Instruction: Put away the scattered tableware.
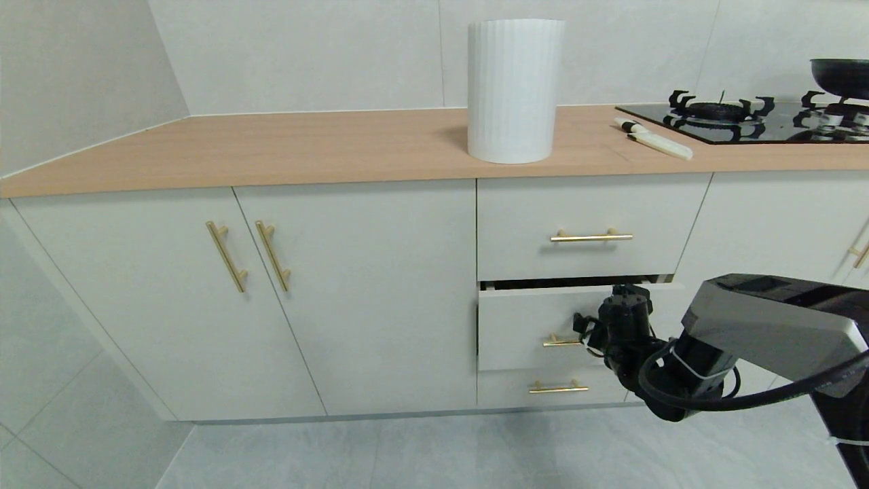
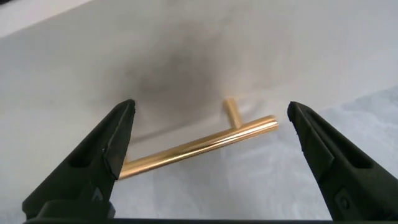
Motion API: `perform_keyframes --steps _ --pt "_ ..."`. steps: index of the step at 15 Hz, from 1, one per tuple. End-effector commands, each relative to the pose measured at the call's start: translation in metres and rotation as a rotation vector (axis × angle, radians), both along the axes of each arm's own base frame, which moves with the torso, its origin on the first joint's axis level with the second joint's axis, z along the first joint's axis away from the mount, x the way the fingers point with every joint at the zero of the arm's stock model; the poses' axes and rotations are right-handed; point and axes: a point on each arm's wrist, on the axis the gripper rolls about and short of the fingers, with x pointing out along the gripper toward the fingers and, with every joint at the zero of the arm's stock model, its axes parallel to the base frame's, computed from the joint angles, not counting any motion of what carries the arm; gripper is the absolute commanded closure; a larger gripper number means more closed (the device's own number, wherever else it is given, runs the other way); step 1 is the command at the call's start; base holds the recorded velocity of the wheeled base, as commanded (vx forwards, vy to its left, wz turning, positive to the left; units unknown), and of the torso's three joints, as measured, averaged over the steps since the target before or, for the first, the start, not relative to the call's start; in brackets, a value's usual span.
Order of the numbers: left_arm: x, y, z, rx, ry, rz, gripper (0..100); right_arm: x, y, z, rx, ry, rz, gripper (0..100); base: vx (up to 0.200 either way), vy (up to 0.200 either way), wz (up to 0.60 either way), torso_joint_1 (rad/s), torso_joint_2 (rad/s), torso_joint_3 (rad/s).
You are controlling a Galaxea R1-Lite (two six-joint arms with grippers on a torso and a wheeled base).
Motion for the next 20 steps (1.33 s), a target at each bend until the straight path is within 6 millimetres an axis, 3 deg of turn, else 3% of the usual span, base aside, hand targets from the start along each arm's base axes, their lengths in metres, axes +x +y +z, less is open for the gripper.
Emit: perform_keyframes --steps 1,12,20 --pt "0.0 0.0 0.0 0.001 0.0 -0.001 0 0.009 -0.002 -0.002 -0.002 -0.021 -0.03 0 0.0 0.0 0.0 0.0 0.0 0.0" --pt "0.0 0.0 0.0 0.001 0.0 -0.001 0 0.037 -0.02 0.014 0.005 -0.152 -0.199 0 0.0 0.0 0.0 0.0 0.0 0.0" --pt "0.0 0.0 0.0 0.001 0.0 -0.001 0 0.034 -0.021 0.017 0.002 -0.149 -0.2 0 0.0 0.0 0.0 0.0 0.0 0.0"
